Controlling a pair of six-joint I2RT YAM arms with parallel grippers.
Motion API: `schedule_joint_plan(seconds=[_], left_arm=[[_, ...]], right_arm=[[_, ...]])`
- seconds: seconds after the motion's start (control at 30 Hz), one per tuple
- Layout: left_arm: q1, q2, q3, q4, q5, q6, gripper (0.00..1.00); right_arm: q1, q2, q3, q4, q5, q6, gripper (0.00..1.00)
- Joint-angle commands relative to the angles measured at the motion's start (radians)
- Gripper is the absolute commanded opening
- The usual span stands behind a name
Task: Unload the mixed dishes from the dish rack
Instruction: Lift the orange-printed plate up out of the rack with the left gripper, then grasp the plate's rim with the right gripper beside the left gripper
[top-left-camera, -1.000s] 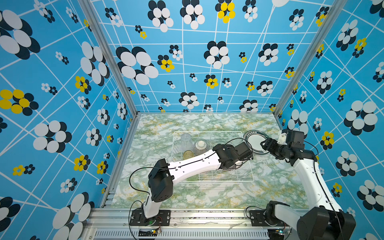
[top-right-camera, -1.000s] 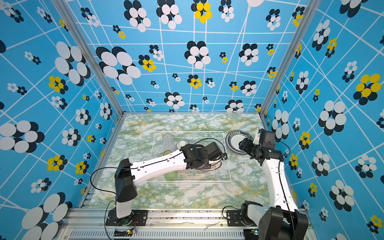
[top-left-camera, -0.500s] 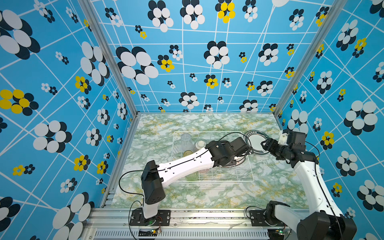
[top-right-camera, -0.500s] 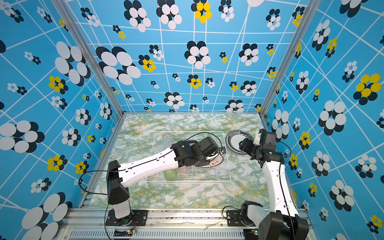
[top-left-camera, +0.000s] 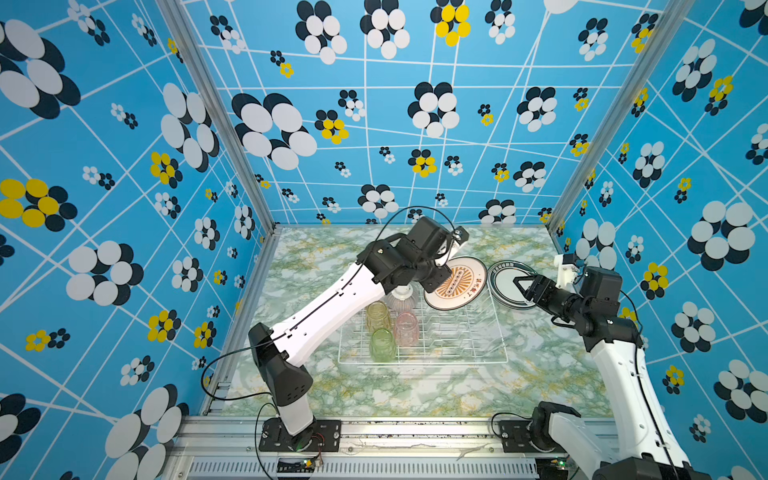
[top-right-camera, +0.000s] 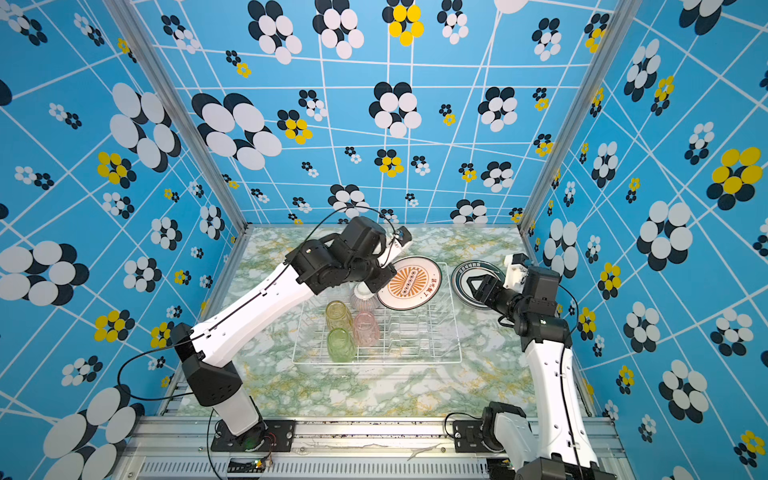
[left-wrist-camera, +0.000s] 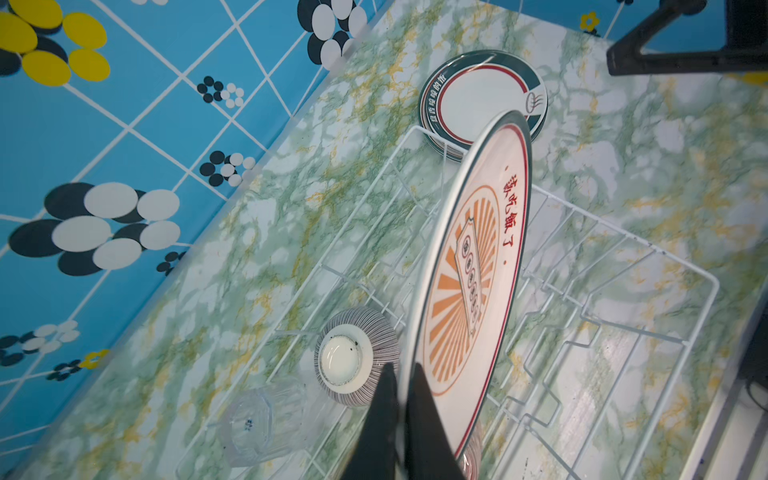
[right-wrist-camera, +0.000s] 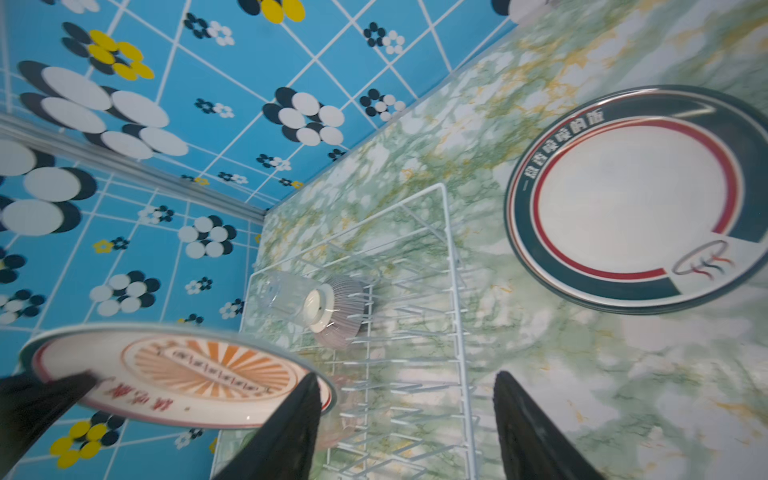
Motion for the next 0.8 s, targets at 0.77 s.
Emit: schedule_joint_plan(seconds=[0.77], left_arm=[[0.241,0.021,-0.251,0.573,0.724,-0.590,0.00]], right_arm=[[0.158,0.070,-0.212,0.826,-0.325,0.546,0.52]])
